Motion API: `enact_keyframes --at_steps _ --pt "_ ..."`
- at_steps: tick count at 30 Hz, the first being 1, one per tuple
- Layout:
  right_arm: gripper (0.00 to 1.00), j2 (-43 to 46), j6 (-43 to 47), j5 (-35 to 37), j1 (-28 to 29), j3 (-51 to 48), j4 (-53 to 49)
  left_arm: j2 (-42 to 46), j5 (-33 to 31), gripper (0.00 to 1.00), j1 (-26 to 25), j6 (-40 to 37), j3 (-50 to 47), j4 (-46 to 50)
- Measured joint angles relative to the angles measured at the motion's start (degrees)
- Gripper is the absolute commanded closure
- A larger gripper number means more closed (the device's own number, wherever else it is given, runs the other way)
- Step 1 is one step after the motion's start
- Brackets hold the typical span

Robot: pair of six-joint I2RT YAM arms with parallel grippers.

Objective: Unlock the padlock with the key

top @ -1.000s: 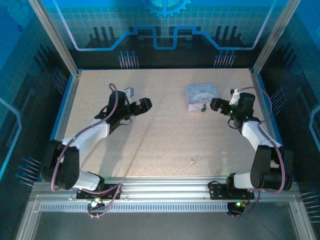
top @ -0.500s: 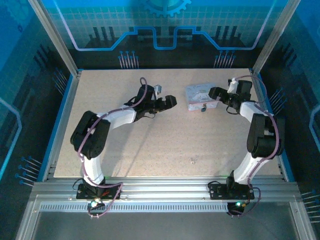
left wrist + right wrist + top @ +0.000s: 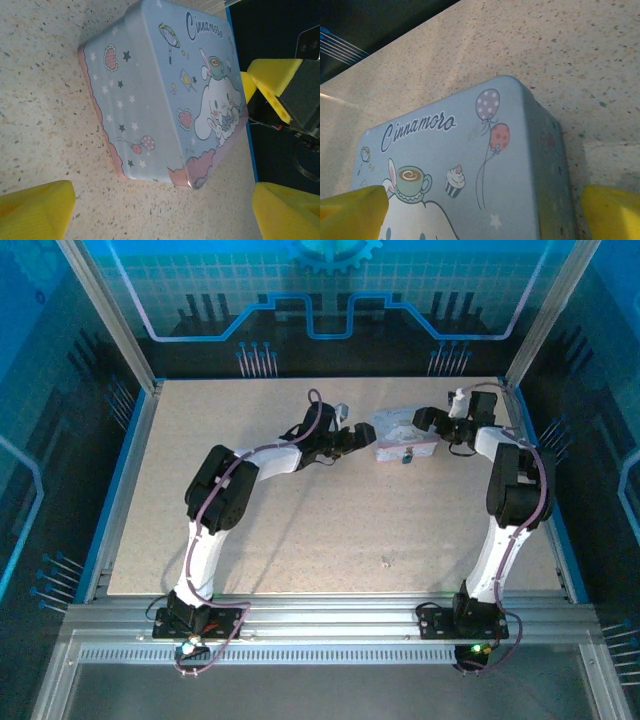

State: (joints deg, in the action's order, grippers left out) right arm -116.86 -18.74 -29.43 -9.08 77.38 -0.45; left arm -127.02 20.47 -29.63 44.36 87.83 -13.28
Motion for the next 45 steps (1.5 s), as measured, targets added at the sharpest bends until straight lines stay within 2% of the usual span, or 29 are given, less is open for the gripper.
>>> enact_keyframes --at_steps 15,26,34,45 --pt "0.03 -1.88 3.78 -7.54 0.13 3.74 -6.25 -6.64 2.25 0.14 -0.02 0.81 8.48 -0.13" --pt "0.03 -1.88 4.7 -8.5 1.79 4.0 -8.15 -8.07 2.75 0.14 0.07 0.72 9.64 0.5" --pt "0.03 0.52 4.66 -7.5 4.13 2.62 -9.18 -5.51 2.73 0.14 0.33 0.61 3.82 0.28" --pt "0.03 5.25 4.61 -7.45 8.22 -4.42 -9.66 2.93 2.05 0.14 2.08 0.55 -8.63 -1.22"
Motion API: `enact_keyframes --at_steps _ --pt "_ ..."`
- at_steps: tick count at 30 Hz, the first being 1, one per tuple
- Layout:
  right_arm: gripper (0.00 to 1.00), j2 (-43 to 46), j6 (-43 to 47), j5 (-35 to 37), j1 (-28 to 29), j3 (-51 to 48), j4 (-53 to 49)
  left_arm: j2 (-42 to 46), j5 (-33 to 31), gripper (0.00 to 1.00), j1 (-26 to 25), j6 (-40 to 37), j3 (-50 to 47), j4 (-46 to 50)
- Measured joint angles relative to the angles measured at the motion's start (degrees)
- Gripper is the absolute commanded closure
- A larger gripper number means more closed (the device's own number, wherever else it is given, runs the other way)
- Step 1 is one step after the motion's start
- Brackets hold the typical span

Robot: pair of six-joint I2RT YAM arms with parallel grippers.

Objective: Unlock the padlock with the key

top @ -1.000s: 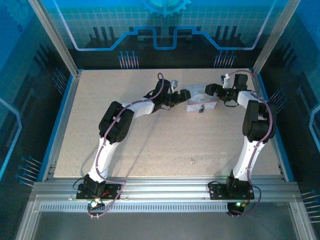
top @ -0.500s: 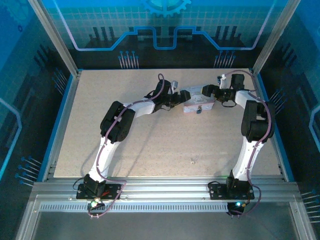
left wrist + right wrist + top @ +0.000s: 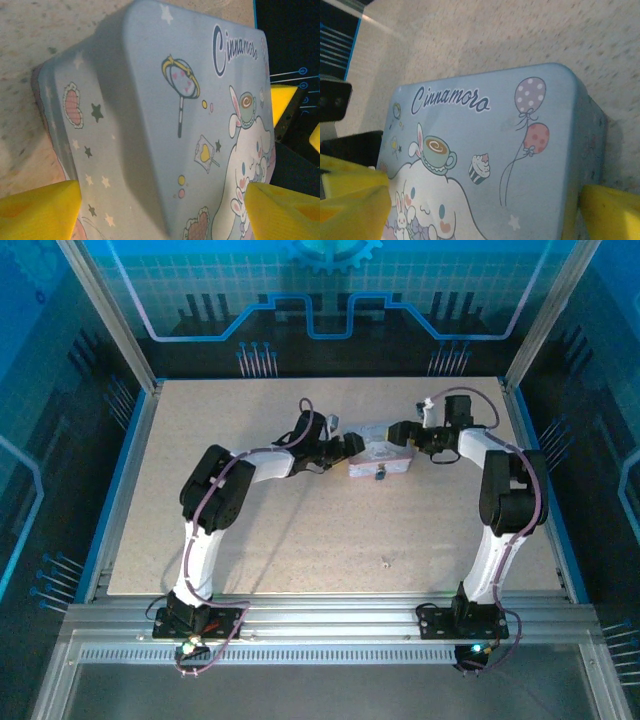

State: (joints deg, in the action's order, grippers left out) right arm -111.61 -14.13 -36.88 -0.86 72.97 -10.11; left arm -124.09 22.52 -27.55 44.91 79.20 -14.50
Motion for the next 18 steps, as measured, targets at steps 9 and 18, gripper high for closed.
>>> enact_keyframes --at_steps 9,18 --pt "0.03 5.62 -1.36 0.22 4.66 -7.65 1.27 6.38 -1.49 0.14 2.32 -1.14 -7.23 0.07" --pt "0.02 10.64 -4.13 1.9 9.03 -14.82 4.66 8.46 -3.28 0.13 3.89 -1.97 -8.98 0.11"
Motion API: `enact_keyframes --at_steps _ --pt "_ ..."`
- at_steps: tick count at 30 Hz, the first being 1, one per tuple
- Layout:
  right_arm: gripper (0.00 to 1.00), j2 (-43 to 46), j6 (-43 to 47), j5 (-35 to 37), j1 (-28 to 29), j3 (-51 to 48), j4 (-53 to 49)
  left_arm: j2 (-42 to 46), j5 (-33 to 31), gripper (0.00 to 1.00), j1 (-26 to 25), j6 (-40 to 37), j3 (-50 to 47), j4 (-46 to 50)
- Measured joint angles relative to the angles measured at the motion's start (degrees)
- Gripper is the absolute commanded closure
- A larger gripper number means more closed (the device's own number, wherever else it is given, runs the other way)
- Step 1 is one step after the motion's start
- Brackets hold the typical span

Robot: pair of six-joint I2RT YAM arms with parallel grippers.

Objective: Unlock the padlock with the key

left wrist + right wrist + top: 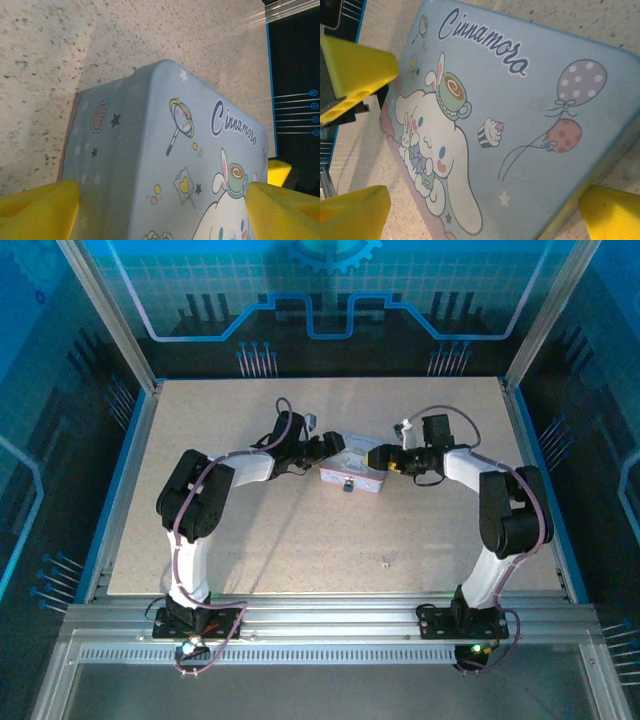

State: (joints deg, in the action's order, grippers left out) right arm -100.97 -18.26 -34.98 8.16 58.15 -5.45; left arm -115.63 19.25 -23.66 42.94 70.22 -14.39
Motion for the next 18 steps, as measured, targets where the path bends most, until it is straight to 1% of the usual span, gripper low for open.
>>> enact_keyframes --at_steps 8,12,18 --pt "0.0 1.66 -1.29 1.84 1.73 -2.91 0.94 2.01 -0.55 0.09 0.2 -1.38 -1.01 0.5" --pt "0.0 2.43 -1.49 4.22 2.05 -3.5 0.31 4.35 -0.59 0.06 0.5 -2.32 -2.03 1.25" --pt "0.0 8.17 -2.16 9.18 2.01 -5.99 -1.49 10.58 -2.38 0.04 2.19 -3.98 -5.29 3.28"
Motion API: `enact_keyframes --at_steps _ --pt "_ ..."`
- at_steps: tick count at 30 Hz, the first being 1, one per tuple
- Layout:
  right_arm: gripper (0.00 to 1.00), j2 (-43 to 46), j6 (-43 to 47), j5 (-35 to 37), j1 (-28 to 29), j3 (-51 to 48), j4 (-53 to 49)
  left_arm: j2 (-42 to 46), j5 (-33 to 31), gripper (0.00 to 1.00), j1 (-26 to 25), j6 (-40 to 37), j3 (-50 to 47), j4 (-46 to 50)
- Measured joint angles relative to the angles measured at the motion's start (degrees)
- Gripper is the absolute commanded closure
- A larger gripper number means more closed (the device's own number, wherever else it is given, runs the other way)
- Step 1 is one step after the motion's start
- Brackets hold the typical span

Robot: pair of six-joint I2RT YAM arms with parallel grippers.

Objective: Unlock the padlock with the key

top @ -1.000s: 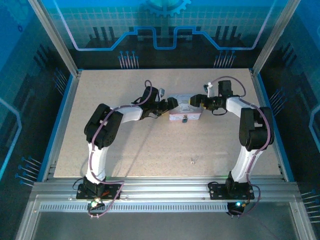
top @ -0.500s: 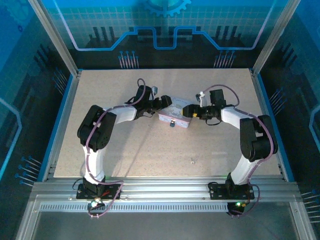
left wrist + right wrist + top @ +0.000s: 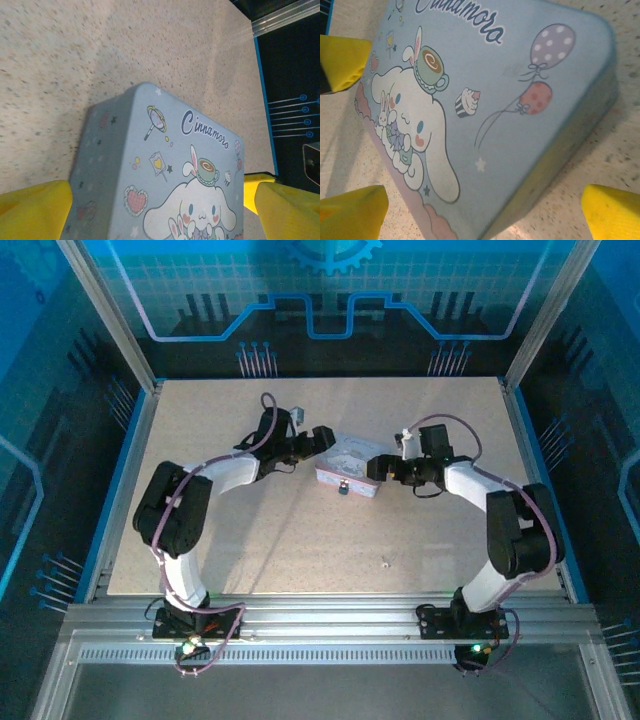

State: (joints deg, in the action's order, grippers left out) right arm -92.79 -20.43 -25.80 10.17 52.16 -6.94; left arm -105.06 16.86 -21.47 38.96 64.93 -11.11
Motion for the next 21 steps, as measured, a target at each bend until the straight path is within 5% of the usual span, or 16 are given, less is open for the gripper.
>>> enact_keyframes --at_steps 7,21 --pt "0.0 10.67 -0.59 6.29 2.56 -3.32 -4.66 11.45 -1.9 0.05 0.15 -0.52 -7.28 0.87" --pt "0.18 29.88 -6.6 20.98 21.79 -14.03 -21.18 34.25 -6.62 0.06 -9.94 0.39 -24.24 6.27"
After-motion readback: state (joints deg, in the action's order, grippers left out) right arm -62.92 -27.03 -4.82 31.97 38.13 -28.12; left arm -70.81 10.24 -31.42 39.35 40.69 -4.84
